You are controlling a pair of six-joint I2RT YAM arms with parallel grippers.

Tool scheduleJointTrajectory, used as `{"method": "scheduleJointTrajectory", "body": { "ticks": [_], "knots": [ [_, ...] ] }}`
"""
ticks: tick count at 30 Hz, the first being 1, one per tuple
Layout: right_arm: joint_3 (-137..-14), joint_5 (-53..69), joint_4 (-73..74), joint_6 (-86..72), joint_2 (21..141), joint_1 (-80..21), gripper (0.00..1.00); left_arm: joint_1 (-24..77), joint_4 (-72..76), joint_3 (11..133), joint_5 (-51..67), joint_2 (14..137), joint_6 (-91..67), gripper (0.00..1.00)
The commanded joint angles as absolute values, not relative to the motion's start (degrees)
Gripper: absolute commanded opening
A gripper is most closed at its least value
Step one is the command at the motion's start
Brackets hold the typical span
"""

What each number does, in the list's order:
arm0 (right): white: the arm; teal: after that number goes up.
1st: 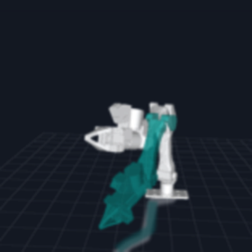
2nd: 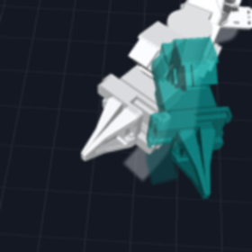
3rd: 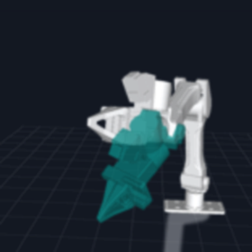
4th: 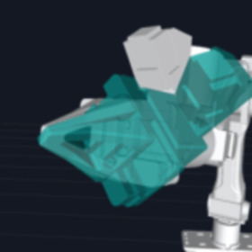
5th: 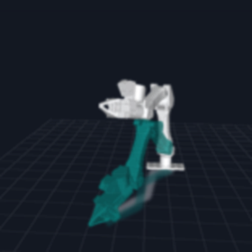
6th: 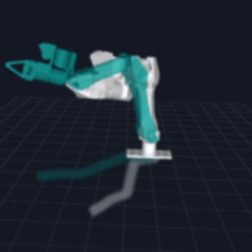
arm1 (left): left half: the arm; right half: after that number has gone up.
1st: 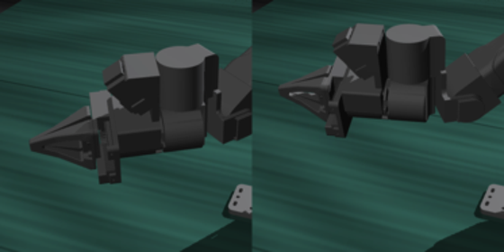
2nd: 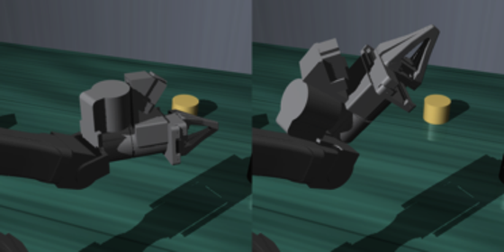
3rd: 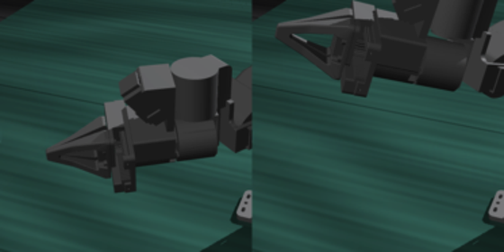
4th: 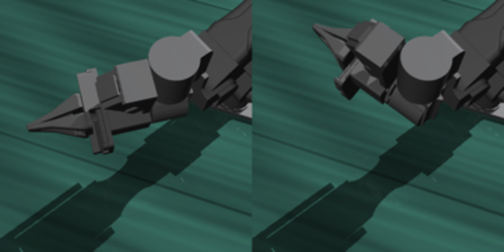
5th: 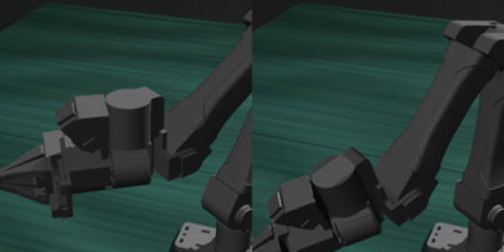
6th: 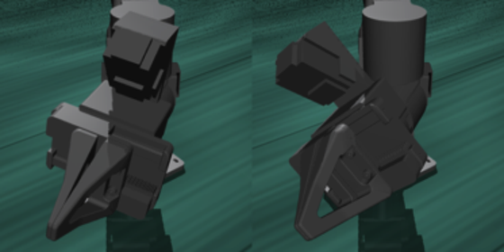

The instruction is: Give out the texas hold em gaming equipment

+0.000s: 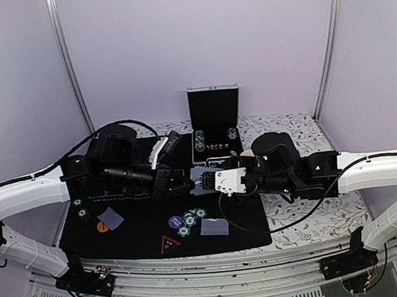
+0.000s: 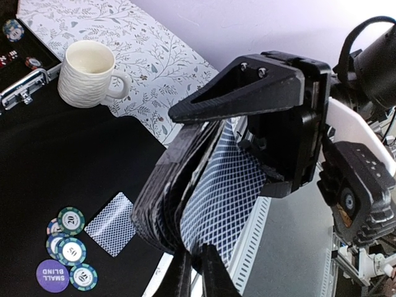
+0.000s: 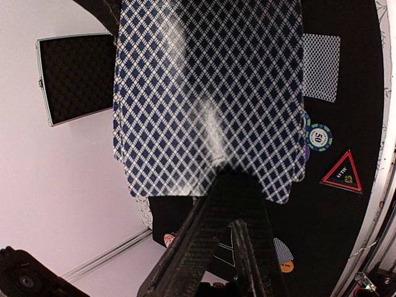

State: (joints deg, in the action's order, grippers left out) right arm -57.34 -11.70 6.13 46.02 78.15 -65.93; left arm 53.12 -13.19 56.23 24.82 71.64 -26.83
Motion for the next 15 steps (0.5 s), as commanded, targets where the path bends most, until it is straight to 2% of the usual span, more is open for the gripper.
{"method": "scheduleJointTrajectory", "body": {
  "ticks": [1,6,15],
  "knots": [
    [-57.1,-12.1,3.8,45.3,76.3,-65.7,0.55,53.1,-14.3,55.2,24.7,70.1,-26.3,0.07],
    [-57.0,-12.3,3.8,45.2,76.0,-65.6,0.55,52.9,-14.9,55.4,24.0,69.5,-26.2,0.0],
    [-56.7,-12.3,3.7,45.0,76.1,-65.5,0.55,52.6,-15.6,55.0,23.9,68.2,-26.1,0.0]
  ]
}}
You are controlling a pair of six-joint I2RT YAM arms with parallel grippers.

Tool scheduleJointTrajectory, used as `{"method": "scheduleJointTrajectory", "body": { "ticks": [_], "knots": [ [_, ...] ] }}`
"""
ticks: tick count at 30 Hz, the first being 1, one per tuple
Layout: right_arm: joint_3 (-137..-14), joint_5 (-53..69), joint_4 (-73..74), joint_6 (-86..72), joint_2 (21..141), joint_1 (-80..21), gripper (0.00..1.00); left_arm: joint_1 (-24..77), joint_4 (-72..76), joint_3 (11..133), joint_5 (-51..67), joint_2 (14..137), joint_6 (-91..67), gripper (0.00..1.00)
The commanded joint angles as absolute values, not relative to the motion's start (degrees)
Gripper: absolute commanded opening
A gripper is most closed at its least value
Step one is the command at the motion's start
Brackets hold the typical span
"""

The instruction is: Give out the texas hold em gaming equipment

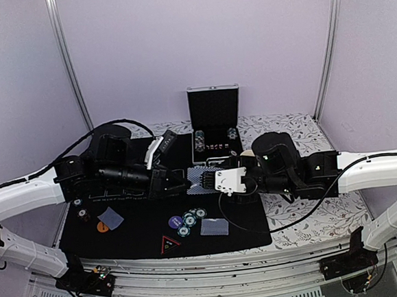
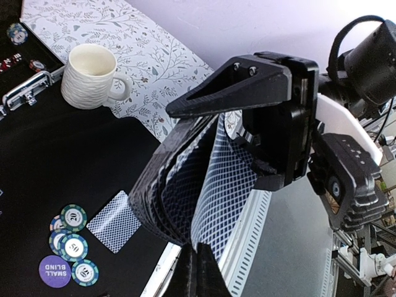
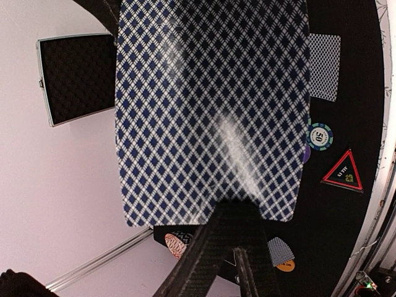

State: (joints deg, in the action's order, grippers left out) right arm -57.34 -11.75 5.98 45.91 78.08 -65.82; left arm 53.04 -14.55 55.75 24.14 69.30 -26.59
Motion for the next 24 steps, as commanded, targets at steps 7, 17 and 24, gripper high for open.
{"method": "scheduleJointTrajectory", "body": {
  "ticks": [7,17,24],
  "knots": [
    [-56.4,-12.2,3.6,44.8,75.9,-65.2,0.55,52.2,-16.0,55.2,23.6,66.7,-25.5,0.0],
    [-55.2,-11.4,2.7,43.9,75.5,-63.9,0.55,49.3,-16.0,53.5,22.8,59.0,-26.8,0.0],
    [-54.8,-11.0,2.7,43.9,75.4,-63.6,0.55,34.9,-32.6,52.6,17.9,53.2,-26.8,0.0]
  ]
}}
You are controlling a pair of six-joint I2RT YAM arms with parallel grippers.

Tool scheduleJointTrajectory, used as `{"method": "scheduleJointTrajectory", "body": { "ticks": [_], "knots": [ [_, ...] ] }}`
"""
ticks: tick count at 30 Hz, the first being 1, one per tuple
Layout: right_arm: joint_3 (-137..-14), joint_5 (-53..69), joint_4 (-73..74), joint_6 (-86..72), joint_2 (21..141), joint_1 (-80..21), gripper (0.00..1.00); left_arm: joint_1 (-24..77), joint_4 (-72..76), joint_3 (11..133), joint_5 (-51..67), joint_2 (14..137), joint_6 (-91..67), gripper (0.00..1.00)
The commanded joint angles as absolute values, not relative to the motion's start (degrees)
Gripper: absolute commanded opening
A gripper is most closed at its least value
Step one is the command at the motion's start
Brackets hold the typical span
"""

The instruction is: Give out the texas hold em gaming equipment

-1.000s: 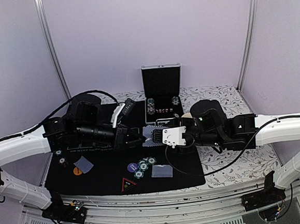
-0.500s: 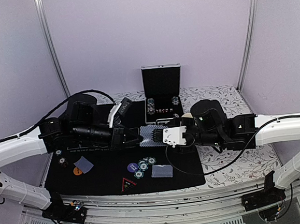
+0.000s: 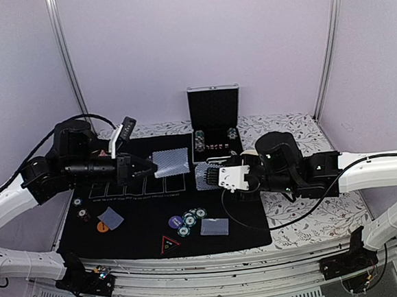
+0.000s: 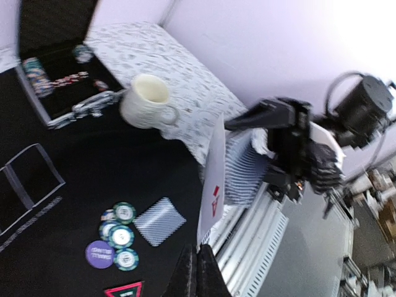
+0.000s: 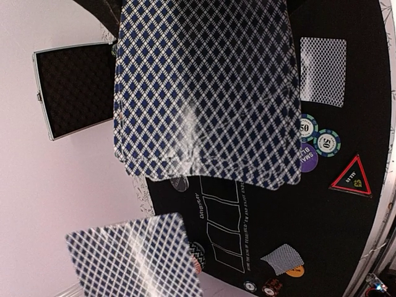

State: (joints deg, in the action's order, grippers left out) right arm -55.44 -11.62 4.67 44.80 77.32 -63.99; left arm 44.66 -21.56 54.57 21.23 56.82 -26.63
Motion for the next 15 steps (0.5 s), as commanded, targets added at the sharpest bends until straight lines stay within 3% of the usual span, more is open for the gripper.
{"method": "scheduleJointTrajectory", "body": {
  "ticks": [1,5,8,10,15],
  "knots": [
    [-54.8,-10.9,2.6,43.9,75.4,-63.6,0.55,32.0,-33.4,49.8,18.4,51.9,-27.2,0.0],
    [-54.8,-10.6,2.5,44.1,75.4,-63.6,0.55,22.6,-34.1,40.7,25.2,49.0,-27.7,0.0],
    [-54.7,-10.1,2.5,44.1,75.2,-63.6,0.55,20.3,-38.4,38.3,23.5,49.8,-25.0,0.0],
    [-54.5,-10.1,2.5,44.2,75.1,-63.6,0.55,20.0,-41.0,40.2,23.8,51.9,-23.0,0.0],
    [-53.8,-9.6,1.7,44.5,74.6,-63.6,0.55,20.0,-51.5,50.5,10.9,56.8,-16.9,0.0]
  ]
}}
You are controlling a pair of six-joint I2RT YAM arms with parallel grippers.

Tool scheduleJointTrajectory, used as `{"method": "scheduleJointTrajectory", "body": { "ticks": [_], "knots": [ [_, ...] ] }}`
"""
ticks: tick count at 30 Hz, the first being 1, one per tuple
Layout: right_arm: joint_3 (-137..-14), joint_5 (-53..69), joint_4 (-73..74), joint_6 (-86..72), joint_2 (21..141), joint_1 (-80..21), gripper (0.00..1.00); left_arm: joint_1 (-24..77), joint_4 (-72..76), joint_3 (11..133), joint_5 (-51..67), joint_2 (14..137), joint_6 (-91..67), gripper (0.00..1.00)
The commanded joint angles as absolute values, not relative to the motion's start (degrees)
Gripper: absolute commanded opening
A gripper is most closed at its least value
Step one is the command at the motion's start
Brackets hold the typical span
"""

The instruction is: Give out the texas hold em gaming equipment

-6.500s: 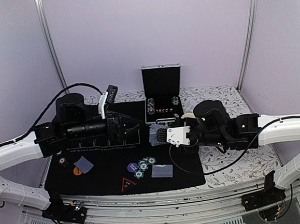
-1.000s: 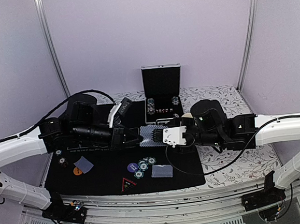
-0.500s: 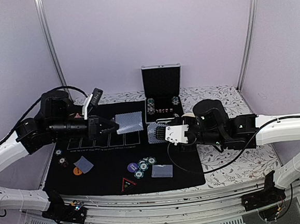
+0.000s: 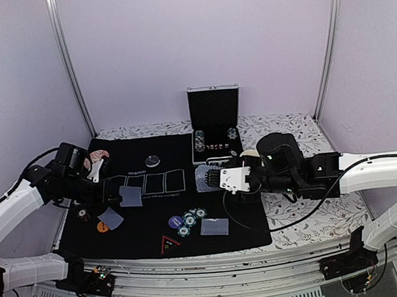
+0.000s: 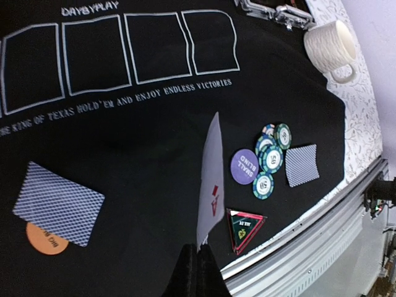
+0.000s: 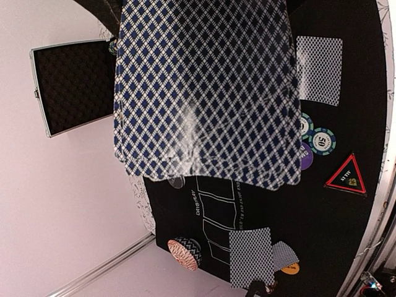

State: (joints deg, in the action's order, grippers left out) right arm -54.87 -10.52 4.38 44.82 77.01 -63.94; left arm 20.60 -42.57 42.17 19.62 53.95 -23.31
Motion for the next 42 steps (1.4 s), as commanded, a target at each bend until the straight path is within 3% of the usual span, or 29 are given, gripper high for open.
{"method": "scheduleJointTrajectory", "body": {
  "ticks": [1,4,22,42],
  "knots": [
    [-53.6,-9.4,1.3,44.6,74.6,-63.6,0.55,20.0,-55.1,52.7,9.0,58.4,-15.8,0.0],
    [-53.4,-9.4,1.1,44.9,74.6,-63.6,0.55,20.6,-61.6,55.7,5.3,63.5,-14.6,0.0],
    [-52.0,-10.1,1.0,44.5,72.3,-63.6,0.55,25.8,-63.7,55.7,3.6,75.5,-13.9,0.0],
    [-51.9,-9.9,1.5,44.7,71.3,-63.6,0.55,25.7,-66.3,57.1,-7.0,85.9,-19.0,0.0]
  ]
}}
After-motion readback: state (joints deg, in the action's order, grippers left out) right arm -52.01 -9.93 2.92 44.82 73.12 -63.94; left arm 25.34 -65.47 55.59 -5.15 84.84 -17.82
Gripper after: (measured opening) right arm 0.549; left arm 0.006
